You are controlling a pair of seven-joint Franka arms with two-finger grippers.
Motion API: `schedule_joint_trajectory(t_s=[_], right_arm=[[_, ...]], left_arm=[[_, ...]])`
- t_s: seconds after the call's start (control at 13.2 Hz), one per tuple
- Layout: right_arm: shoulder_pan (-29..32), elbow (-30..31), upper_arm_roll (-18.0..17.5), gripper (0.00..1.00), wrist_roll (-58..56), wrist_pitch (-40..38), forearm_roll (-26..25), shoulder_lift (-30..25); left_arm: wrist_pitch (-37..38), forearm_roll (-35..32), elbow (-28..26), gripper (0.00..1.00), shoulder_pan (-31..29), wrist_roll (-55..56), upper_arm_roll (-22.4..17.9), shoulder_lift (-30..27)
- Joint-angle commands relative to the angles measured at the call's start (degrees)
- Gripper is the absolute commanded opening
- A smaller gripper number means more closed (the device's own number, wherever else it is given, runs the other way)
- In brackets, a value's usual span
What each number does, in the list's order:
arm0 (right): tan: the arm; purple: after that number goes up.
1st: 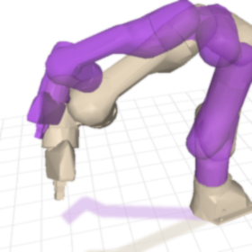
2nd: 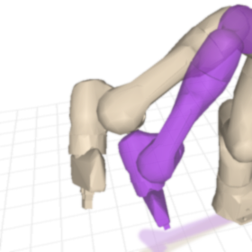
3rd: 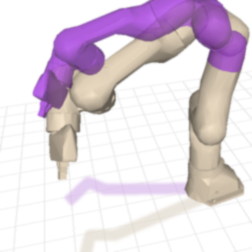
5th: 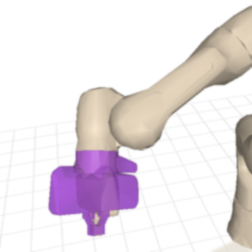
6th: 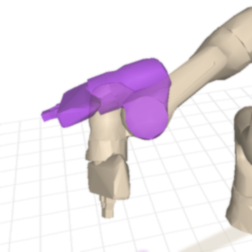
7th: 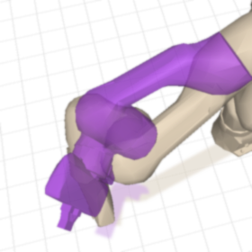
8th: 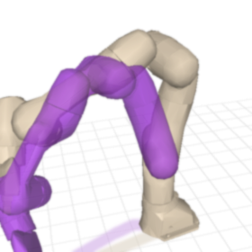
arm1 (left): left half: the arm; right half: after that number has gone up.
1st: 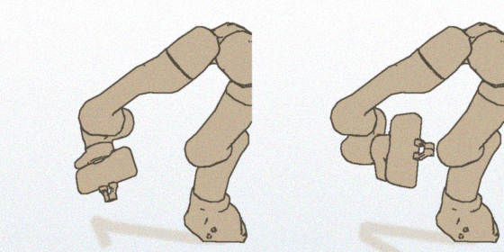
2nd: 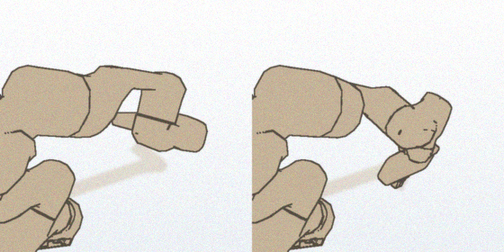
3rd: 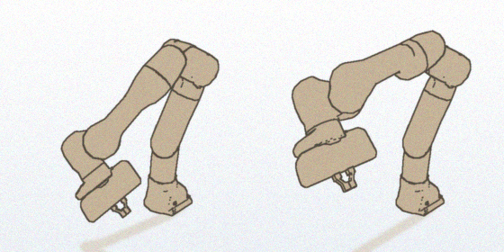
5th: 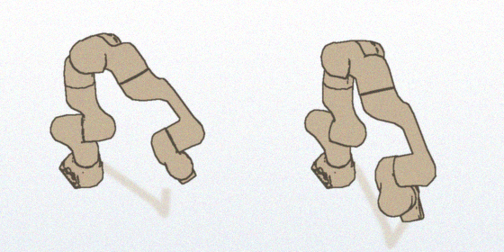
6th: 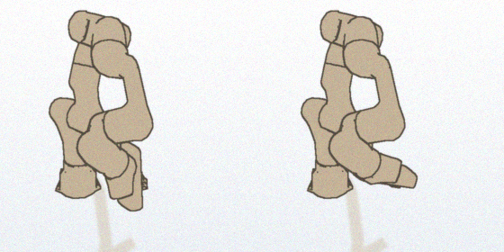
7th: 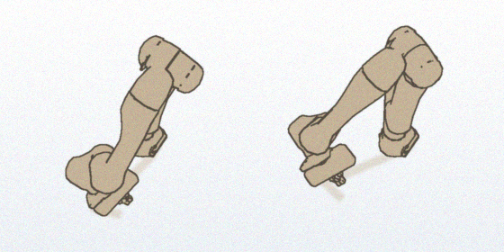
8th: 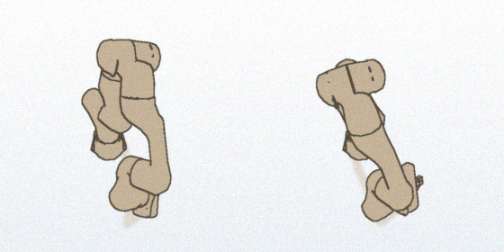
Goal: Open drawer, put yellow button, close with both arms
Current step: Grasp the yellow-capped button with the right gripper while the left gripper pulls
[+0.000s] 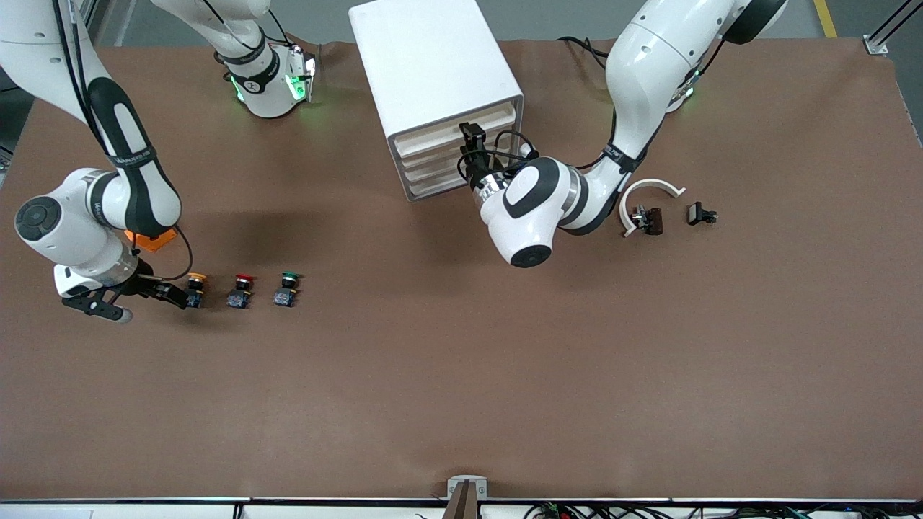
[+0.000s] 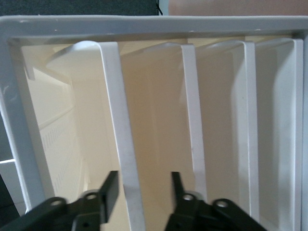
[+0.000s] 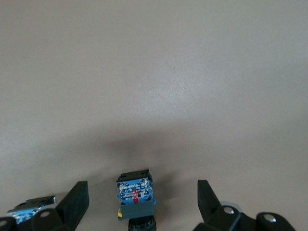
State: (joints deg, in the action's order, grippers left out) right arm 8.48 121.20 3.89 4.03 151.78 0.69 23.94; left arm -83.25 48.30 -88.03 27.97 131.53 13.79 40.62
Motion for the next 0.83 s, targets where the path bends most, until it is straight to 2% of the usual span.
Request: schedule_joint_trajectory(t_s=[0.0, 0.08, 0.3, 0.6, 0.68, 0.76], right_arm=[[-0.2, -0.3, -0.4, 1.0, 0.7, -0.1, 0.4, 0.8], [-0.5, -0.3, -0.4, 1.0, 0.6, 0.0, 0.4, 1.4], [-1.3, -0.3, -0.4, 1.0, 0.2, -0.3, 0.4, 2.9], [-1.4, -0.4, -0.4, 1.0, 0.1, -0.5, 0.4, 3.7], [-1.4, -0.4, -0.4, 0.97, 0.0, -0.6, 0.4, 3.8], [-1.4, -0.3, -0.4, 0.77, -0.1, -0.7, 0.3, 3.7]], left_arm=[[1.0, 1.7, 1.5, 0.1, 0.1, 2.2, -0.3, 1.6], [1.0, 2.1, 1.5, 0.01, -0.3, 2.4, -0.3, 2.3], [1.0, 2.4, 1.6, 0.0, -1.0, 3.6, -1.0, 2.8], [1.0, 2.2, 2.9, 0.0, -5.3, 3.4, -1.0, 2.8], [1.0, 2.2, 3.1, 0.0, -6.2, 3.3, -1.0, 2.8], [1.0, 2.2, 3.6, 0.0, -7.3, 3.3, -1.0, 2.8]])
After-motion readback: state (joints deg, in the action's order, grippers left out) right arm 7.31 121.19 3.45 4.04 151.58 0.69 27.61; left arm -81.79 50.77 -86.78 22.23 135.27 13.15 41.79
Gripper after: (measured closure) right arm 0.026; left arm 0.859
